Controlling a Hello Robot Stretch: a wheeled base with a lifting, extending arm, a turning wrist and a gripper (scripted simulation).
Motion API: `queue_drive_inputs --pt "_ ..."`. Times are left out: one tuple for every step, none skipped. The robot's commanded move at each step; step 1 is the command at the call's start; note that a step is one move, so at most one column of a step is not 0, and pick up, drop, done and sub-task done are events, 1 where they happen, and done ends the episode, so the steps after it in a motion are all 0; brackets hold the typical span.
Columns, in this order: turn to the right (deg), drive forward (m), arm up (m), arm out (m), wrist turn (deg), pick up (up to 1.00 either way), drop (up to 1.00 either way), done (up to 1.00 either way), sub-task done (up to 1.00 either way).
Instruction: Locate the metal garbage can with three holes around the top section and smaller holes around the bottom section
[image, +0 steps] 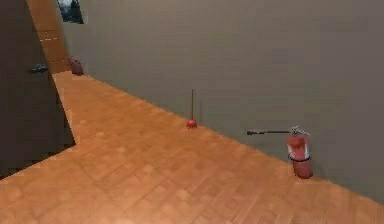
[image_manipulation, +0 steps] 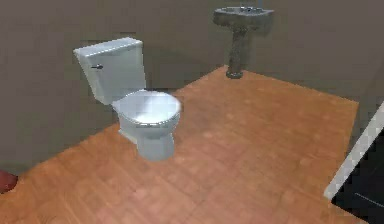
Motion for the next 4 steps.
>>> queue_drive_inputs --pt "45.0 0.00 0.00 0.00 0.0 0.00 0.00 0.00 0.00" --pt "39.0 0.00 0.00 0.00 0.0 0.00 0.00 0.00 0.00" --pt "0.0 0.10 0.00 0.00 0.0 0.00 0.00 0.00 0.00" --pt "-45.0 0.00 0.00 0.00 0.0 0.00 0.00 0.00 0.00"
